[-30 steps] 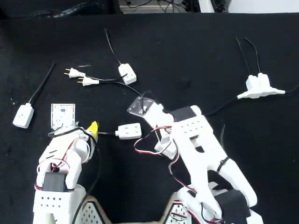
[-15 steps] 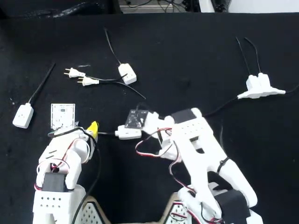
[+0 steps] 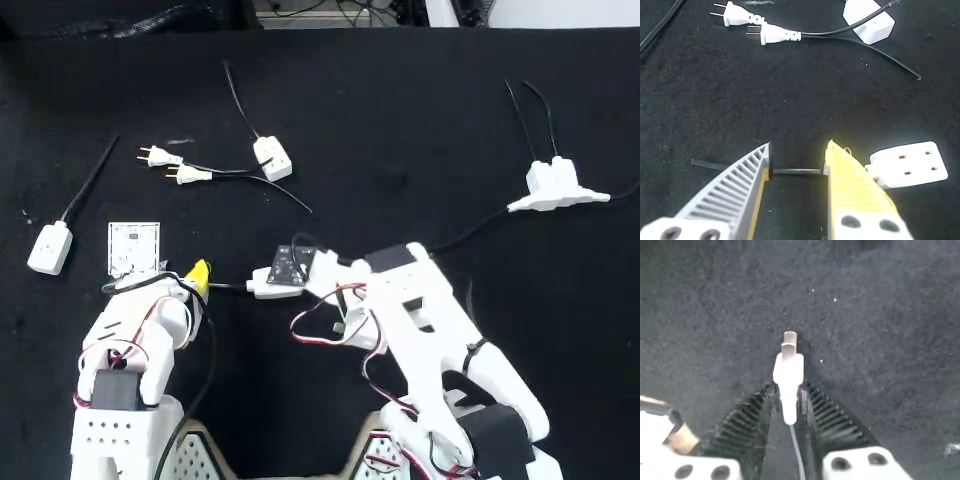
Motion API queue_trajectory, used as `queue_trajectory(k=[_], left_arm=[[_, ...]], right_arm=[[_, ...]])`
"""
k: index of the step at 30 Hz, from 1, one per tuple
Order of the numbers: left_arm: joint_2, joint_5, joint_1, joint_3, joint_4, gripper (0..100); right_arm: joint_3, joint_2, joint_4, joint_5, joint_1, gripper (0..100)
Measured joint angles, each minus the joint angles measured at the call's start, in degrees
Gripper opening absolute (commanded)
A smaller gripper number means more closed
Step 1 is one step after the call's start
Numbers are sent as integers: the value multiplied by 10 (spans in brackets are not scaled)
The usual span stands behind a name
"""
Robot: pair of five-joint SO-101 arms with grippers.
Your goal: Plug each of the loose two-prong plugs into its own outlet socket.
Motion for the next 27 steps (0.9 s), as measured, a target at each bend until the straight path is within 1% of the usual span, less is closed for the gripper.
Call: queue_trajectory(k=[2, 3, 15, 19, 21, 27], left_arm=[[0, 0, 0, 0, 0, 188], [0, 0, 0, 0, 0, 188], [0, 0, -1, 0, 0, 188], [0, 0, -1, 0, 0, 188], [0, 0, -1, 0, 0, 188], [0, 0, -1, 0, 0, 188]], right_arm=[[6, 0, -13, 0, 0, 11], [6, 0, -15, 0, 0, 9], [16, 0, -13, 0, 0, 28], [22, 0, -13, 0, 0, 96], [24, 0, -12, 0, -2, 115], [26, 0, -11, 0, -2, 84]])
